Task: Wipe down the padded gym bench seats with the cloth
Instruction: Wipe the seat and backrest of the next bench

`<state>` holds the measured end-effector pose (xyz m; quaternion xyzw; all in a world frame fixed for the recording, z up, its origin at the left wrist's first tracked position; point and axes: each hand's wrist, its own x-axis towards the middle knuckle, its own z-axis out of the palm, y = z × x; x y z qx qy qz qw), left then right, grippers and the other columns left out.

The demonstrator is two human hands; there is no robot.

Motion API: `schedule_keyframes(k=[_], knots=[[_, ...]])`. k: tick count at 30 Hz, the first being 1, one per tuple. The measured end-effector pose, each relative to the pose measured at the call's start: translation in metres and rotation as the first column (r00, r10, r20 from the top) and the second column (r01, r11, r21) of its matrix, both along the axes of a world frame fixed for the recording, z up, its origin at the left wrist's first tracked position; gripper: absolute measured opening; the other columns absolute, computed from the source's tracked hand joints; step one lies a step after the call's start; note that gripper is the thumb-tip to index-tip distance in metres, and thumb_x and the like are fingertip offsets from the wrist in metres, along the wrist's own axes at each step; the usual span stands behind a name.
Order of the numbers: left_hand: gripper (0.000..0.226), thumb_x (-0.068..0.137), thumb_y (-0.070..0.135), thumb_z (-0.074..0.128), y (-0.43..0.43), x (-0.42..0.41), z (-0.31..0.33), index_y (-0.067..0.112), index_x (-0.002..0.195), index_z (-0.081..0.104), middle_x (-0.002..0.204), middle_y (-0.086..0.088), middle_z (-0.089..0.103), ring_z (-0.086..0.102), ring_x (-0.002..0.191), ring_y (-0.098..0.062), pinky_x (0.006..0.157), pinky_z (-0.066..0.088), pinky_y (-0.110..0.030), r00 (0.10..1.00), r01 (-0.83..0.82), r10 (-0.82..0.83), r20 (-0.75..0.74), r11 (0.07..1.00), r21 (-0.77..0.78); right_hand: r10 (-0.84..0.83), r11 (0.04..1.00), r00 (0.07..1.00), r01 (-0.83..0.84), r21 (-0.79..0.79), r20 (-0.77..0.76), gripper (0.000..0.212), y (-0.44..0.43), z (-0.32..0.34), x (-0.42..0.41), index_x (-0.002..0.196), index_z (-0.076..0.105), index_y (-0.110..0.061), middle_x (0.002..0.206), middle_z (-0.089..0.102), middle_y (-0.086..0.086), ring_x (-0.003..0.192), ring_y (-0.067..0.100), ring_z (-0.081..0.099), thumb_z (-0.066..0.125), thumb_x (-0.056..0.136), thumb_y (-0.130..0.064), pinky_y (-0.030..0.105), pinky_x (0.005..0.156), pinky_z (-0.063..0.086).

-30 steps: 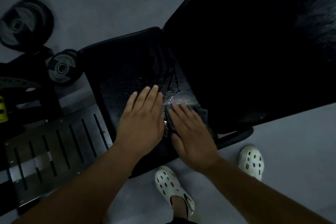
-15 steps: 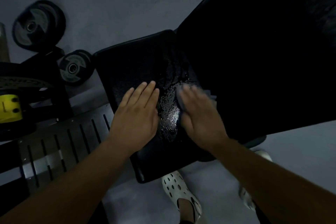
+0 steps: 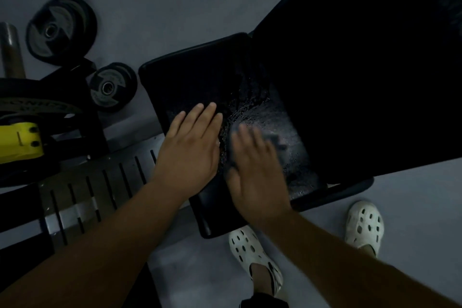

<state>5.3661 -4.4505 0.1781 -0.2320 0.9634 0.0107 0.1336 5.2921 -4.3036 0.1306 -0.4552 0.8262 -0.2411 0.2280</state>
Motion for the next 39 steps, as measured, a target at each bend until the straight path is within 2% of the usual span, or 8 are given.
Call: schedule_keyframes(k=[4, 9, 15, 20, 26, 32, 36, 39], knots=[[0.055, 0.1, 0.031, 0.027, 0.01, 0.02, 0.009, 0.01, 0.148, 0.044, 0.159, -0.009, 0.034, 0.028, 0.148, -0.027, 0.119, 0.024, -0.05, 0.996, -0.082, 0.083, -0.029, 0.996, 0.026, 0.31, 0.944, 0.949, -0.314, -0.102, -0.052, 0.067, 0.057, -0.003, 0.007, 0.156, 0.031, -0.014, 0.165, 0.022, 0.004, 0.154, 0.023, 0.014, 0.044, 0.093, -0.032, 0.043, 0.124, 0.014], [0.052, 0.1, 0.027, 0.033, 0.025, 0.043, 0.015, 0.01, 0.148, 0.043, 0.159, -0.009, 0.034, 0.026, 0.149, -0.026, 0.12, 0.023, -0.049, 0.986, -0.148, 0.151, -0.073, 0.988, 0.046, -0.124, 0.99, 0.992, 0.126, 0.068, -0.031, 0.069, -0.018, -0.002, -0.017, 0.158, 0.021, -0.012, 0.165, 0.019, 0.009, 0.154, 0.028, 0.011, 0.028, 0.095, -0.036, 0.046, 0.124, 0.012], [0.053, 0.1, 0.029, 0.033, 0.013, 0.036, 0.016, 0.008, 0.148, 0.044, 0.159, -0.01, 0.034, 0.027, 0.148, -0.026, 0.121, 0.02, -0.045, 0.99, -0.112, 0.115, -0.08, 0.993, 0.03, 0.351, 0.924, 0.933, -0.359, -0.133, -0.078, 0.068, 0.035, -0.007, 0.0, 0.156, 0.032, -0.013, 0.164, 0.025, 0.005, 0.153, 0.024, 0.017, 0.044, 0.092, -0.034, 0.046, 0.122, 0.02], [0.056, 0.099, 0.031, 0.03, -0.008, 0.02, 0.017, 0.009, 0.149, 0.041, 0.16, -0.009, 0.032, 0.024, 0.149, -0.025, 0.121, 0.022, -0.044, 0.988, -0.132, 0.133, -0.077, 0.991, 0.013, -0.136, 0.99, 0.99, 0.138, 0.029, -0.048, 0.069, -0.06, -0.009, -0.045, 0.157, 0.028, -0.012, 0.164, 0.025, 0.01, 0.152, 0.031, 0.019, 0.029, 0.092, -0.037, 0.049, 0.123, 0.017], [0.058, 0.098, 0.029, 0.031, -0.03, 0.017, 0.016, 0.007, 0.151, 0.037, 0.162, -0.01, 0.027, 0.021, 0.151, -0.025, 0.12, 0.026, -0.045, 0.989, -0.137, 0.139, -0.05, 0.99, 0.035, 0.407, 0.899, 0.909, -0.416, -0.135, -0.088, 0.069, -0.008, 0.0, -0.017, 0.156, 0.031, -0.015, 0.164, 0.027, 0.004, 0.153, 0.024, 0.018, 0.042, 0.091, -0.035, 0.039, 0.124, 0.012], [0.059, 0.098, 0.032, 0.031, -0.038, 0.014, 0.011, 0.006, 0.15, 0.04, 0.16, -0.011, 0.032, 0.025, 0.149, -0.026, 0.119, 0.028, -0.043, 0.993, -0.103, 0.104, -0.06, 0.995, 0.016, -0.183, 0.982, 0.982, 0.185, 0.029, -0.052, 0.071, -0.1, -0.018, -0.076, 0.156, 0.03, -0.01, 0.163, 0.027, 0.012, 0.151, 0.034, 0.02, 0.029, 0.09, -0.036, 0.046, 0.121, 0.013], [0.059, 0.098, 0.034, 0.03, -0.046, 0.01, 0.008, 0.005, 0.149, 0.042, 0.159, -0.012, 0.033, 0.026, 0.149, -0.027, 0.12, 0.026, -0.044, 0.994, -0.091, 0.092, -0.064, 0.996, 0.012, 0.305, 0.942, 0.95, -0.312, -0.127, -0.073, 0.068, -0.049, 0.002, -0.02, 0.156, 0.032, -0.012, 0.164, 0.027, 0.006, 0.153, 0.027, 0.018, 0.038, 0.091, -0.033, 0.043, 0.123, 0.015], [0.059, 0.097, 0.033, 0.031, -0.047, 0.008, 0.006, 0.006, 0.149, 0.042, 0.159, -0.011, 0.034, 0.027, 0.148, -0.027, 0.119, 0.024, -0.045, 0.991, -0.11, 0.11, -0.074, 0.994, 0.0, 0.34, 0.925, 0.931, -0.356, -0.131, -0.131, 0.068, -0.041, -0.019, -0.063, 0.154, 0.035, -0.012, 0.162, 0.031, 0.007, 0.151, 0.027, 0.023, 0.041, 0.091, -0.034, 0.043, 0.123, 0.018]])
